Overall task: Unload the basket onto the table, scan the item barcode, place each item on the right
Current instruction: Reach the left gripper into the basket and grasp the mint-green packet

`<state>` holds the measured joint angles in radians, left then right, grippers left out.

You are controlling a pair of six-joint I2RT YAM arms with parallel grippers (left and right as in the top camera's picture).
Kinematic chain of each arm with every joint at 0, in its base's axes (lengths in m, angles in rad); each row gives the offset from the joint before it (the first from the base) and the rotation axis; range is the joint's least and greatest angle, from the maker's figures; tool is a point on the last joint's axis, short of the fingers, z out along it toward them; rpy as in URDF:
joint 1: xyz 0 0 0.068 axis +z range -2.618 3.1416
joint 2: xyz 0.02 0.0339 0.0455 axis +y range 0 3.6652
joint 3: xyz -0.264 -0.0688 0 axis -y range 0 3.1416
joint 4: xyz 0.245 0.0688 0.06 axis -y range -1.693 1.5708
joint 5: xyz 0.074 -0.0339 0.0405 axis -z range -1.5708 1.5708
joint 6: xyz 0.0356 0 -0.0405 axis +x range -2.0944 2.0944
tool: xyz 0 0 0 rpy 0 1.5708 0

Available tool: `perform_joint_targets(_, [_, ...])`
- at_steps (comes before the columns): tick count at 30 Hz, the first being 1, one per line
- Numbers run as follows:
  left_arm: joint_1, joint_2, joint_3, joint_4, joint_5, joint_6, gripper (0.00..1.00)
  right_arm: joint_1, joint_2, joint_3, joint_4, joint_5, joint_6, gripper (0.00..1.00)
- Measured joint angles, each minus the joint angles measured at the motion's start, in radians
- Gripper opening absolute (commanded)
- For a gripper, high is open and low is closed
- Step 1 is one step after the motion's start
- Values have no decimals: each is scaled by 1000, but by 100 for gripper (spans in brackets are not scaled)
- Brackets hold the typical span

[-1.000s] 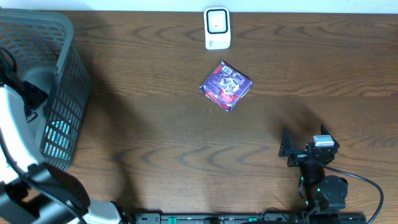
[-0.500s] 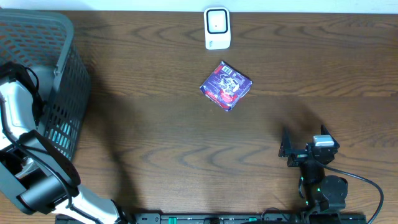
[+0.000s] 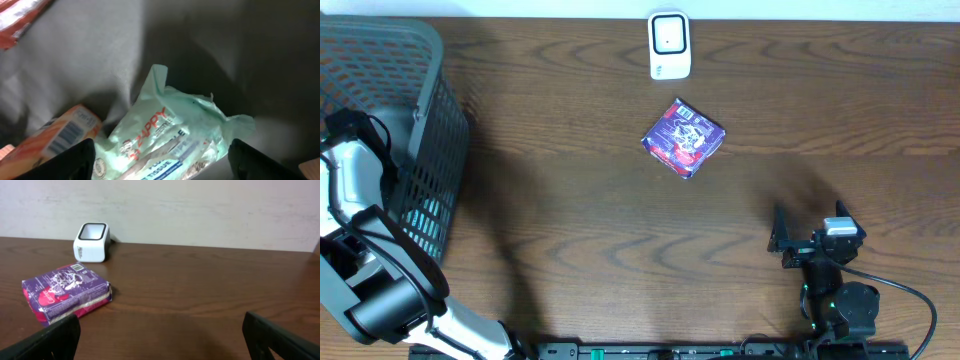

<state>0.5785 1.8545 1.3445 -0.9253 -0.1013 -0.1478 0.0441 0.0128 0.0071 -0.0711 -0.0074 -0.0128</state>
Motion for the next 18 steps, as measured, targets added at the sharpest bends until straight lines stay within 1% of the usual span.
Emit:
perform_joint_targets(2, [0,0,-10,18,6,7,64,0,0,0,0,0,0,99])
perform_joint_targets(3, [-1,1,-12,21,10,10,63,0,0,0,0,0,0,99])
perform_joint_targets(8, [-5,2,-16,53,19,18,63,0,0,0,0,0,0,99])
perform_joint_targets(17, [-3,10,-99,134,21,18,64,0,0,0,0,0,0,99])
perform_joint_targets(18, [-3,12,-100,135,21,18,53,0,0,0,0,0,0,99])
